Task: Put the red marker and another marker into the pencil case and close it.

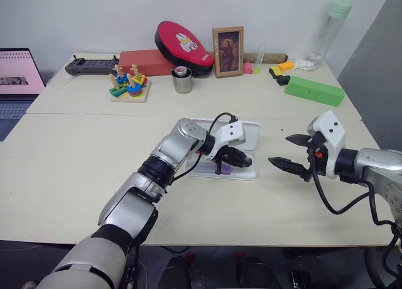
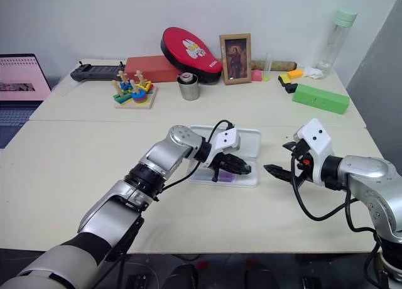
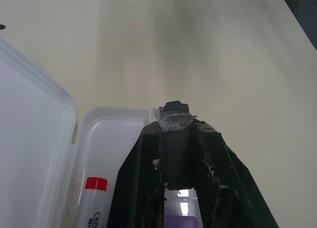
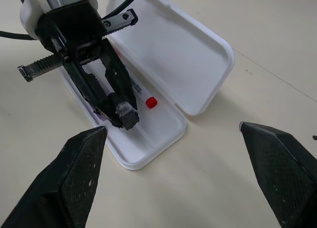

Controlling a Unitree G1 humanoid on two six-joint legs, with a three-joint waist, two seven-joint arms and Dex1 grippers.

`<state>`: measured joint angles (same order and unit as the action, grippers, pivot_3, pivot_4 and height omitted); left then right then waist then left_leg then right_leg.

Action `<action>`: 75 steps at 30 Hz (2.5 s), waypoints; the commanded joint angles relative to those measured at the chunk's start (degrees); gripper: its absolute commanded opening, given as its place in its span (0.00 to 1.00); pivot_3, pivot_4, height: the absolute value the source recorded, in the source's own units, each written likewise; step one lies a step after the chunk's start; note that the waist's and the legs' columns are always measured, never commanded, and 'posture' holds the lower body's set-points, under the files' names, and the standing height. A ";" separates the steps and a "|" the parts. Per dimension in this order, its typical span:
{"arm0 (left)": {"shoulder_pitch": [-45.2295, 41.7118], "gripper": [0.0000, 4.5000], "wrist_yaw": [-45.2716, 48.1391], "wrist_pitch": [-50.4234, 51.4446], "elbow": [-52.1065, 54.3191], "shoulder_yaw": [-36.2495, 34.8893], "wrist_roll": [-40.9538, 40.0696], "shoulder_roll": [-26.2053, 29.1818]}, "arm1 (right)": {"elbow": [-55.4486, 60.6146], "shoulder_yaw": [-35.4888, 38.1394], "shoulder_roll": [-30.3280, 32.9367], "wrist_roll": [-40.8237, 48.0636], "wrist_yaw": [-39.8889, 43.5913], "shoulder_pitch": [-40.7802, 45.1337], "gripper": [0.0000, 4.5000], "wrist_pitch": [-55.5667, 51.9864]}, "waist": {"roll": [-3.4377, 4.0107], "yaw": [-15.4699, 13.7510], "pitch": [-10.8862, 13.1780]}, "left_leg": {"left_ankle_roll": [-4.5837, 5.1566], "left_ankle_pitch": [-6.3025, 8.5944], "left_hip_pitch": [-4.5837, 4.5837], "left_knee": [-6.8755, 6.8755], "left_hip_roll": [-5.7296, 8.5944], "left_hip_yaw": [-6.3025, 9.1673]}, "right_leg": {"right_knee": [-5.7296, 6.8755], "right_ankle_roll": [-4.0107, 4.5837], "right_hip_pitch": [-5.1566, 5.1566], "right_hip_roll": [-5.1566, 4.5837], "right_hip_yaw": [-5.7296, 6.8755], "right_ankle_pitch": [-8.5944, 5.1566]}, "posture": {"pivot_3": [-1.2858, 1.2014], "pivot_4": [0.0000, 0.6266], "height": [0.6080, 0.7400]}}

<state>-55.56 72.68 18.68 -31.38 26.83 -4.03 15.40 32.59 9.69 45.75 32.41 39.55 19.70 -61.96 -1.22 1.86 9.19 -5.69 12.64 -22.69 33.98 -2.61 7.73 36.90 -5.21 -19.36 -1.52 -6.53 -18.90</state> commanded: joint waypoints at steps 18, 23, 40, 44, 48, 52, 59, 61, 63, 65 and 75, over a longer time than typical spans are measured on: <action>0.30 0.10 -2.23 -1.81 -2.34 -0.71 4.37 -4.25 | 1.30 1.27 0.03 2.46 -3.06 0.48 1.00 0.46 | 0.00 -0.10 0.00 | 0.01 0.00 -0.01 0.00 0.01 0.01 | 0.00 0.00 0.01 0.00 0.00 0.00 | 0.52 0.24 1.00; -0.11 0.27 -2.12 -1.10 -2.13 -1.45 3.93 -4.41 | 1.09 1.22 0.23 2.90 -3.42 0.41 1.00 0.73 | 0.00 -0.10 0.00 | 0.01 -0.01 0.00 0.00 0.00 0.01 | 0.01 0.00 0.01 0.00 0.00 0.00 | 0.52 0.24 1.00; 0.28 0.98 -1.62 6.71 4.53 -5.94 -1.01 -4.53 | 0.06 1.03 0.64 3.09 -3.30 0.71 1.00 1.52 | 0.00 -0.08 0.00 | 0.01 -0.01 0.00 0.00 0.00 0.01 | 0.03 0.00 0.01 0.00 0.01 0.00 | 0.52 0.24 1.00; 2.19 0.98 -2.04 13.46 11.80 -8.67 -5.32 -4.15 | -0.98 1.53 1.43 2.98 -2.47 0.85 1.00 2.25 | 0.00 -0.07 -0.01 | 0.01 -0.01 0.01 0.00 0.00 0.01 | 0.04 0.00 0.02 0.00 0.01 0.00 | 0.52 0.24 1.00; 4.87 0.98 -5.74 21.08 21.57 -13.62 -10.28 -3.56 | -4.02 1.40 3.51 2.85 -0.13 3.52 1.00 4.00 | 0.00 -0.05 -0.01 | 0.01 -0.01 0.02 0.01 0.00 0.01 | 0.04 0.01 0.03 0.00 0.01 0.00 | 0.52 0.24 1.00; 7.74 0.98 -12.08 27.68 30.41 -23.34 -16.95 -2.06 | -9.90 -2.06 4.94 1.40 3.43 9.21 1.00 6.89 | 0.03 0.25 -0.01 | 0.02 -0.02 0.12 0.02 -0.02 0.01 | 0.05 0.00 0.08 0.00 0.00 0.00 | 0.52 0.24 1.00; 17.32 1.00 -20.30 23.64 42.62 -34.48 -19.28 4.58 | -31.25 -15.07 0.61 -7.37 11.21 26.84 0.92 16.95 | 0.10 1.55 -0.01 | 0.05 -0.06 0.36 0.00 -0.06 -0.02 | 0.05 -0.01 0.25 0.01 -0.02 0.01 | 0.52 0.24 1.00; 19.39 1.00 -20.81 23.63 45.04 -36.44 -20.80 6.55 | -37.88 -17.69 -1.47 -9.94 13.33 31.39 0.85 20.11 | 0.08 1.35 0.00 | 0.01 -0.09 0.33 -0.01 -0.05 -0.07 | 0.05 -0.04 0.20 -0.01 -0.07 0.04 | 0.52 0.24 1.00; 21.61 1.00 -20.77 24.28 47.61 -38.65 -22.91 8.66 | -44.92 -20.41 -3.77 -12.71 16.00 35.76 0.74 23.82 | 0.06 1.20 0.02 | 0.00 -0.09 0.32 -0.01 -0.05 -0.05 | 0.02 -0.04 0.20 -0.01 -0.03 0.04 | 0.52 0.24 1.00; 23.51 1.00 -20.93 24.89 49.15 -40.23 -24.71 10.68 | -51.73 -22.53 -6.11 -15.39 18.02 39.64 0.63 27.32 | 0.06 1.16 0.02 | -0.15 -0.16 0.28 -0.03 -0.05 -0.06 | 0.00 -0.04 0.17 -0.03 -0.02 0.04 | 0.52 0.24 1.00; 28.42 1.00 -23.99 27.08 51.31 -44.40 -30.76 17.24 | -76.93 -25.84 -15.31 -25.90 21.00 48.87 0.07 41.64 | 0.05 1.14 0.02 | -0.19 -0.18 0.25 -0.07 -0.02 -0.01 | 0.05 0.02 0.11 -0.08 0.07 0.07 | 0.52 0.24 1.00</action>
<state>-27.10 49.33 45.73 17.46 -15.98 -32.70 31.53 -42.22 -16.96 30.57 7.84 59.89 66.38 -23.40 -1.17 3.00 9.21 -5.88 12.46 -22.43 33.92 -2.63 7.71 36.97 -5.18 -19.25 -1.61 -6.45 -18.83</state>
